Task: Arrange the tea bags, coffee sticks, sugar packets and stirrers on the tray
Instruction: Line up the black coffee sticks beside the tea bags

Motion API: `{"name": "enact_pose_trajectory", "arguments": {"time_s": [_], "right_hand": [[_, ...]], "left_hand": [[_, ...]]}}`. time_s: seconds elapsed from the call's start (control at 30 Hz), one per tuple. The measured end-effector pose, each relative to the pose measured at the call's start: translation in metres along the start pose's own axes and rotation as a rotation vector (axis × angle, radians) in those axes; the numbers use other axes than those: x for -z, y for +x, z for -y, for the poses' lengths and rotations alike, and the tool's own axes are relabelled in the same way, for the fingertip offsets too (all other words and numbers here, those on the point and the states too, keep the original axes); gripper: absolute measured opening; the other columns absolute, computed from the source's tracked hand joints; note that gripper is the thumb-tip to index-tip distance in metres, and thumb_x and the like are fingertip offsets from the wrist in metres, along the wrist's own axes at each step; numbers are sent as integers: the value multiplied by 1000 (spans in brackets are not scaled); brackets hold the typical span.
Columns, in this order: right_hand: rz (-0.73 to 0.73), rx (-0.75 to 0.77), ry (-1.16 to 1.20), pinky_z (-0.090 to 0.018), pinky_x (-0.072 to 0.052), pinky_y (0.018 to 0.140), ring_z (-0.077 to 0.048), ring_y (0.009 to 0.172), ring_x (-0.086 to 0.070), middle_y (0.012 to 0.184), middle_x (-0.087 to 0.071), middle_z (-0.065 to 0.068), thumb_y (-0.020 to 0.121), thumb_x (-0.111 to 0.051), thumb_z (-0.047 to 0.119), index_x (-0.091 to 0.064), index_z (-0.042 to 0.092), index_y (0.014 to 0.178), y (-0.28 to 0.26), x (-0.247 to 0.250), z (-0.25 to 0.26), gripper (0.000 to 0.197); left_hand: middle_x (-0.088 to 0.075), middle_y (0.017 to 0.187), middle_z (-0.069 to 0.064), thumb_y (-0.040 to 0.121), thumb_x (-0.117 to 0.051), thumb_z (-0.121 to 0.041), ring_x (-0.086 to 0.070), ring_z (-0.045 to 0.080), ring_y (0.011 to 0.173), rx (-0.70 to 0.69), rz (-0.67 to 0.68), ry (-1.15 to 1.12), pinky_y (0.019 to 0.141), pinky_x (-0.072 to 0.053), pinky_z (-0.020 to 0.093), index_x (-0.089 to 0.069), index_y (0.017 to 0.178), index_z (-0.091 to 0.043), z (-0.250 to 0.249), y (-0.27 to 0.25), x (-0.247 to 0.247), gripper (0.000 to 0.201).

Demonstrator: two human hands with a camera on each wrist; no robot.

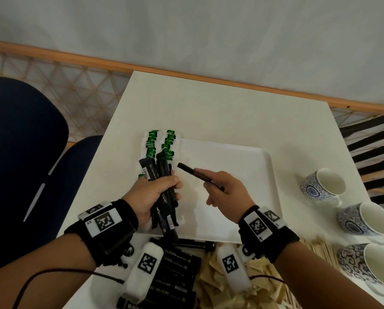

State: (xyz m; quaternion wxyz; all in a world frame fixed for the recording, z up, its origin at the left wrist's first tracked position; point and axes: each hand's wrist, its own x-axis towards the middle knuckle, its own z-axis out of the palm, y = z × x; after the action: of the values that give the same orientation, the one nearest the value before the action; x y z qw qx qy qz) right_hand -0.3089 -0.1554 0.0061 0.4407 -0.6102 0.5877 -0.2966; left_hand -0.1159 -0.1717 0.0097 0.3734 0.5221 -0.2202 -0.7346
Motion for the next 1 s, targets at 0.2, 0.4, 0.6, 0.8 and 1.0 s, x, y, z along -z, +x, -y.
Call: {"name": "enact_pose_trajectory", "arguments": {"time_s": [0.2,0.4,0.6,0.8,1.0], "right_hand": [[-4,232,-155,-7,-36,74,-3,81,-46,88,-47,6,92,-55,15,-53,43,123,4,-4,-14,42],[9,262,-108,-5,-35,75,3,82,-47,84,-47,7,89,-49,36,-50,37,126,12,-5,-13,36],[16,296,-78,-9,-38,73,-2,81,-49,89,-48,9,88,-55,21,-53,35,126,14,-5,-12,40],[63,127,-42,-12,-41,70,-3,72,-53,81,-57,11,88,-65,16,-63,43,110,16,0,-10,35],[70,-63,60,-11,-43,65,-1,67,-57,74,-64,11,88,-65,16,-74,33,97,26,16,-15,21]], "left_hand": [[-68,75,6,77,-71,-30,-63,14,59,-24,-12,26,52,-52,26,-68,89,-8,-7,0,5,25],[-58,89,20,78,-73,-7,-60,28,68,-49,-62,104,55,-52,32,-64,105,6,-10,4,8,32],[-66,88,18,78,-74,-14,-64,27,70,-59,-87,38,56,-56,32,-66,109,2,-17,7,12,36],[-67,83,15,75,-75,-9,-66,25,68,-64,-77,96,57,-55,32,-67,103,2,-21,17,14,31],[-66,76,12,78,-73,-4,-65,21,60,-119,-82,118,52,-53,29,-68,92,-4,-25,25,10,15]]}}
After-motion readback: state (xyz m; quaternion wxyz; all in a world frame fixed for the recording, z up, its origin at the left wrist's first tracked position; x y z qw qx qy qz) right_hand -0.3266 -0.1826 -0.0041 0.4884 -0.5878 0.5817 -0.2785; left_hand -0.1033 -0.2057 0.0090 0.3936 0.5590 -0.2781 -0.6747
